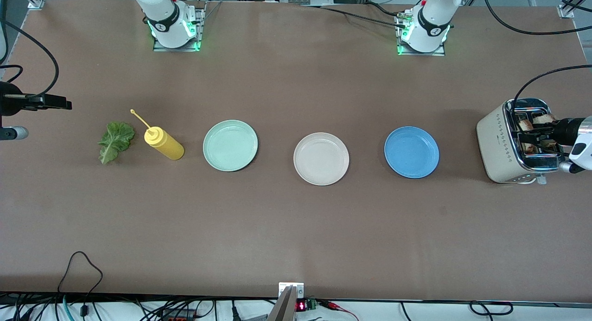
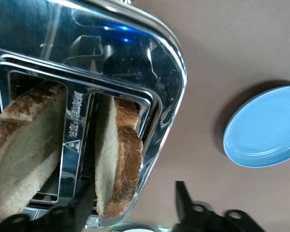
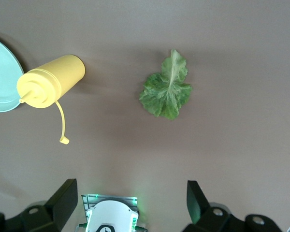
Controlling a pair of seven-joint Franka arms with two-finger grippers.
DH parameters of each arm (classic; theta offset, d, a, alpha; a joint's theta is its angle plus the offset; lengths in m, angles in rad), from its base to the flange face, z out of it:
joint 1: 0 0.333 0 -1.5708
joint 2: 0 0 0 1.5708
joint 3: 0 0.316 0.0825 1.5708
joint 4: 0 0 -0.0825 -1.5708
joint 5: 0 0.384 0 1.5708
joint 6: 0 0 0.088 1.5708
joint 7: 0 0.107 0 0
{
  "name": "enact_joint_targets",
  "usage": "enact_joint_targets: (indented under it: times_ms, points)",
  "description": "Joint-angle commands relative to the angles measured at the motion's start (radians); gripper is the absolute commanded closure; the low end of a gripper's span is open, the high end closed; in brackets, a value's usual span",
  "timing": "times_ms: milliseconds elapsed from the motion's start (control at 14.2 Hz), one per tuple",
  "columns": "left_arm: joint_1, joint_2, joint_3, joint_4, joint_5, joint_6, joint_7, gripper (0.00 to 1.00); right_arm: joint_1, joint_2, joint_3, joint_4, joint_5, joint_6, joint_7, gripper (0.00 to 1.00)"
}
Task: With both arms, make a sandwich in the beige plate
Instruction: 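Reach the left gripper to the toaster and grasp a bread slice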
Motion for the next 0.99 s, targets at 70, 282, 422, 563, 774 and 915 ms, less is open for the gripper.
enact_joint_targets:
  times_ms: [70, 282, 422, 563, 774, 915]
  points:
    - [-0.001, -0.010, -0.004, 0.002, 0.022, -0.020, -0.021, 0.58, -0.010, -0.006, 0.010, -0.001, 0.010, -0.012, -0.027, 0.00]
    - [-0.002, -0.010, -0.001, 0.009, 0.023, -0.017, -0.023, 0.77, -0.011, -0.001, 0.010, -0.001, 0.010, -0.016, -0.093, 0.00]
    - [-0.001, -0.012, -0.001, 0.016, 0.029, -0.017, -0.021, 0.92, -0.013, 0.005, 0.008, -0.001, 0.037, -0.019, -0.111, 0.00]
    - [-0.001, -0.021, -0.003, 0.020, 0.049, -0.020, -0.006, 0.98, -0.013, 0.003, 0.008, -0.001, 0.040, -0.019, -0.111, 0.00]
    - [-0.001, -0.038, -0.007, 0.093, 0.058, -0.070, 0.035, 0.99, -0.013, 0.005, 0.008, 0.001, 0.040, -0.019, -0.111, 0.00]
    - [-0.001, -0.038, -0.009, 0.182, 0.052, -0.155, 0.061, 0.99, -0.011, 0.003, 0.008, 0.001, 0.040, -0.020, -0.111, 0.00]
